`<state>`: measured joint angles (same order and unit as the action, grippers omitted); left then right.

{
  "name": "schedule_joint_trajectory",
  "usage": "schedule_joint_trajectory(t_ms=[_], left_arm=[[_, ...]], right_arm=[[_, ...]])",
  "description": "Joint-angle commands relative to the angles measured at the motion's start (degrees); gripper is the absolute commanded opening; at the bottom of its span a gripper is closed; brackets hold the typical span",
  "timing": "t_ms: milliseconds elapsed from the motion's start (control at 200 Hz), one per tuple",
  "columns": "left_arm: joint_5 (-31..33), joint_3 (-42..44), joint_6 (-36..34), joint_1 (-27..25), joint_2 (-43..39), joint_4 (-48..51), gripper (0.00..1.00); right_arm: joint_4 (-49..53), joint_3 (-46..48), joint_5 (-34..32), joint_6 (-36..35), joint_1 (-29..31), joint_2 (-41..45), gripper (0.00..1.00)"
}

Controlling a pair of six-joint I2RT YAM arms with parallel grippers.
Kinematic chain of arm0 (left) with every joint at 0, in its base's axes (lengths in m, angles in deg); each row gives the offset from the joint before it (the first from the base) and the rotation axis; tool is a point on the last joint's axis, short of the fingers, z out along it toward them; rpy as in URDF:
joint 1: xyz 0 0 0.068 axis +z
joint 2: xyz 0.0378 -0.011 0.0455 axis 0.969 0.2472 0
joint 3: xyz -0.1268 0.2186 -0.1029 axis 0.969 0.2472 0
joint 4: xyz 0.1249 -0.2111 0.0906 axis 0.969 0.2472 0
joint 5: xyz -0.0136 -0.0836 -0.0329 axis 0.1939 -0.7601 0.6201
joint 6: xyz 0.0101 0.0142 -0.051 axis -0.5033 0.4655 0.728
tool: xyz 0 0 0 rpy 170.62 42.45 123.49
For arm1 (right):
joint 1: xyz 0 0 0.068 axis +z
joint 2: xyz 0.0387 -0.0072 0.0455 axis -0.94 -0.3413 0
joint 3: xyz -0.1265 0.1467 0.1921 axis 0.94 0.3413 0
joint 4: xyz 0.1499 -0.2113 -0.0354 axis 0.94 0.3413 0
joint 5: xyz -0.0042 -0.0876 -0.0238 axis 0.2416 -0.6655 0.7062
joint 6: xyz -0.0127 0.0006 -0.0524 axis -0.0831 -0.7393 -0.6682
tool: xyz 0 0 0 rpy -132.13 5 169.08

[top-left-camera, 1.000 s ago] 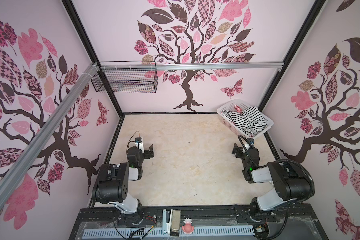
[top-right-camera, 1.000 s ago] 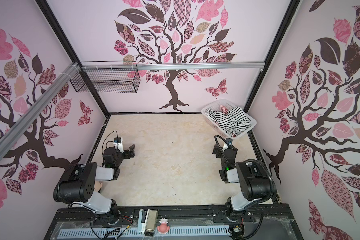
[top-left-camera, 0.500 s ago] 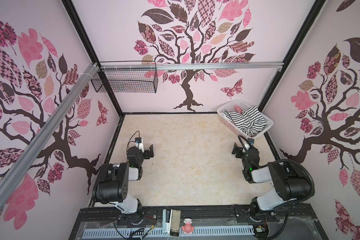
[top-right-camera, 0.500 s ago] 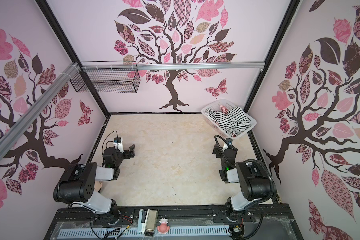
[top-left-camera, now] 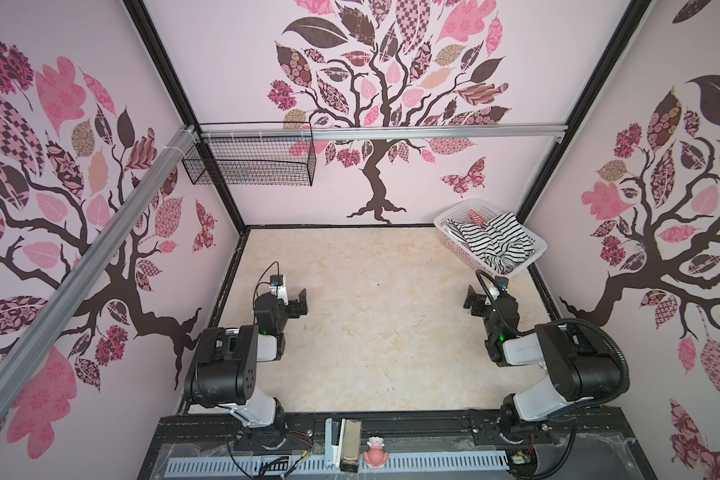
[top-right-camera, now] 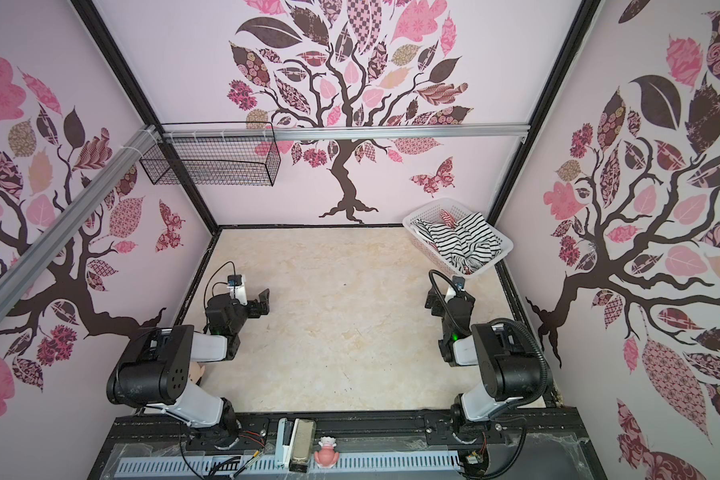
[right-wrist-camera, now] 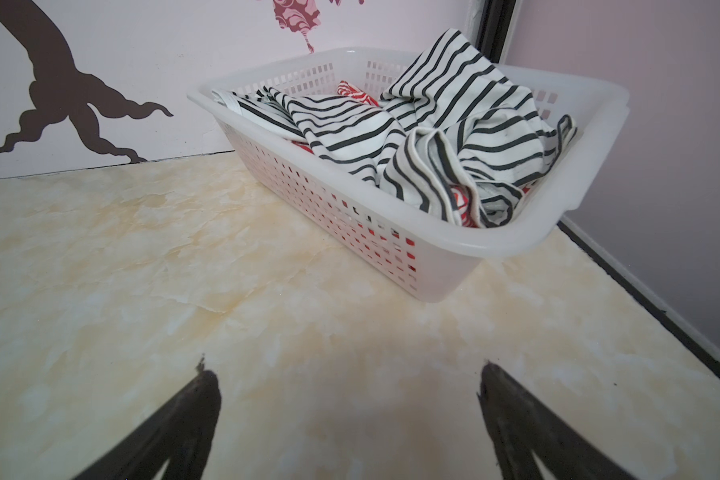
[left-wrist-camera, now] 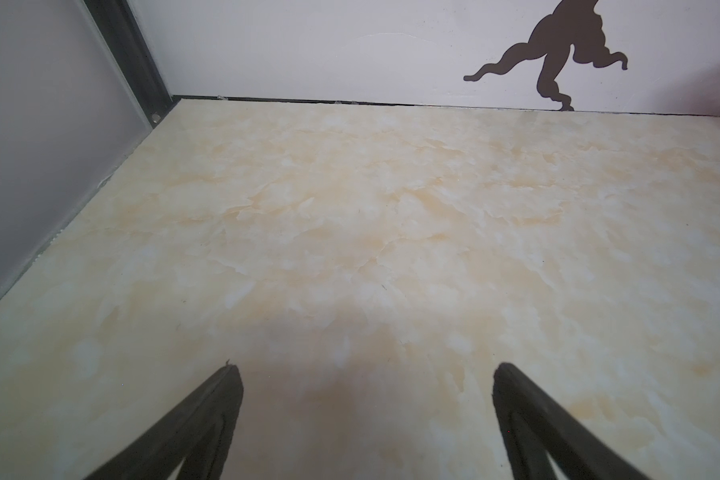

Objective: Fold and stack the tank tops

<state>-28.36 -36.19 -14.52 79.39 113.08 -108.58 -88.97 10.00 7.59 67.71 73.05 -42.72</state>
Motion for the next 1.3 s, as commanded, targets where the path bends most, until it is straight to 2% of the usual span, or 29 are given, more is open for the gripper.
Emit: schedule_joint_trajectory(t_ms=[0,270,340,405,510,585,600,640,700,745,835,910,1005,1121,1296], left_arm=[[0.3,-1.3,-0.3,0.0,-0.9,-0.4,0.98],[0.0,-1.2,0.5,0.4,-1.1,-0.7,0.97],[-0.3,-1.9,0.9,1.0,-2.0,0.6,0.97],[-0.7,-4.3,1.3,1.0,-4.5,6.2,0.97],[-1.1,-14.5,0.7,1.7,-8.7,29.8,0.98],[-2.8,-23.2,-1.2,1.9,-7.8,45.5,0.98],[-3.2,-24.8,-1.8,1.9,-7.4,47.9,0.97],[-3.9,-28.3,-2.6,1.9,-6.4,53.3,0.96],[-4.2,-32.7,-1.4,2.0,-4.6,58.6,0.95],[-5.7,-36.6,-2.3,2.0,-3.3,64.5,0.95],[-11.8,-41.7,-3.4,2.0,-1.8,72.1,0.90],[-17.3,-43.3,-4.1,1.3,-2.5,74.9,0.88],[-18.6,-44.1,-5.4,-1.6,-4.5,77.7,0.87],[-18.2,-44.1,-6.8,-5.1,-6.6,79.9,0.86],[-19.3,-42.9,-7.6,-7.7,-7.5,82.1,0.83]], right_arm=[[-1.0,-1.5,0.4,0.0,0.3,-0.2,1.00],[-1.5,-1.0,0.4,0.0,0.4,0.2,0.99],[-2.0,-0.8,-1.3,0.2,0.5,2.1,1.00],[10.6,-4.3,-4.4,1.9,0.6,7.9,1.00],[37.6,-15.3,-9.8,9.5,0.5,13.0,1.00],[56.2,-25.9,-16.7,20.9,0.5,12.6,1.00],[62.4,-29.6,-18.6,25.2,0.5,12.1,1.00],[72.7,-36.5,-19.5,31.0,0.4,10.9,1.00],[86.1,-48.0,-18.1,31.0,0.4,8.2,0.99],[91.2,-53.9,-17.5,29.9,0.4,6.3,1.00],[92.2,-60.1,-13.0,26.4,-2.8,4.1,1.00],[93.9,-66.3,-1.9,26.3,-9.1,0.4,1.00],[100.2,-77.4,8.0,27.0,-15.7,-8.3,1.00],[104.6,-87.7,10.7,26.0,-18.7,-17.7,0.98],[102.5,-94.0,14.5,25.0,-20.2,-26.4,0.91]])
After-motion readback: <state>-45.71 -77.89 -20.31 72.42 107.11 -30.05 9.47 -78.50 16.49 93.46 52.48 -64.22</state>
